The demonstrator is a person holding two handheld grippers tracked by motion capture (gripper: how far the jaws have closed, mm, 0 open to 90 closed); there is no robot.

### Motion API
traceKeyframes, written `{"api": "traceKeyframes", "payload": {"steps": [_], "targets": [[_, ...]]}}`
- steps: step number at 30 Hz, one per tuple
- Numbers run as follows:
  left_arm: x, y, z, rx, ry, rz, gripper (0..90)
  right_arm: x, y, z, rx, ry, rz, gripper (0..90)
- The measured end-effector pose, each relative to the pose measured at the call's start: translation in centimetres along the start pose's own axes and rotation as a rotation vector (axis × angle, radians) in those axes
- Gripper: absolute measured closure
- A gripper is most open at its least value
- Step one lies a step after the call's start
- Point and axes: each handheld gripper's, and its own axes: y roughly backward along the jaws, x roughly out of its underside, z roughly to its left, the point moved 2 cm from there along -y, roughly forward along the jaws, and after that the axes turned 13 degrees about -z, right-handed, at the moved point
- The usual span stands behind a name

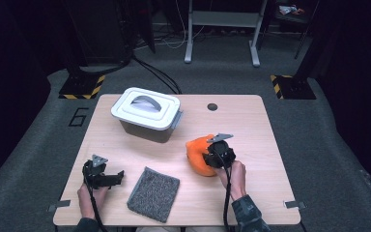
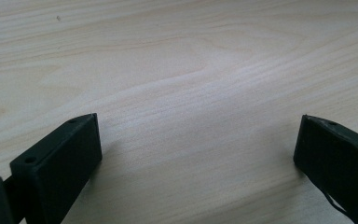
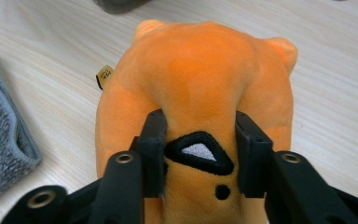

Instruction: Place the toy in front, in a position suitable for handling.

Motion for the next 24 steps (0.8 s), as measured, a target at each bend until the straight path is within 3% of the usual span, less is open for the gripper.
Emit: {"api": "traceKeyframes", "payload": {"steps": [9,13,15,18,19,20,24], "targets": [[0.0,0.0,0.0,-0.001,-0.001,0.001,0.4,-1.6,0.7,-1.2,-0.069,0.076,-0.056,65.1],[0.0,0.0,0.0,0.0,-0.001,0.002,0.4,-2.3,0.8,-1.6,-0.094,0.08,-0.071,65.0],[0.0,0.0,0.0,0.0,-0.001,0.0,0.4,-2.6,0.6,-1.8,-0.103,0.083,-0.073,64.9],[0.0,0.0,0.0,0.0,-0.001,0.0,0.4,-3.0,-0.1,-1.9,-0.127,0.126,-0.085,64.7],[0.0,0.0,0.0,0.0,-0.002,0.002,0.4,-3.0,-0.3,-1.9,-0.123,0.117,-0.078,64.6],[0.0,0.0,0.0,-0.001,-0.001,0.001,0.4,-3.0,-0.6,-2.0,-0.134,0.141,-0.085,64.5],[0.0,0.0,0.0,-0.001,-0.001,0.002,0.4,-2.6,-1.7,-1.9,-0.133,0.14,-0.058,63.4]]}}
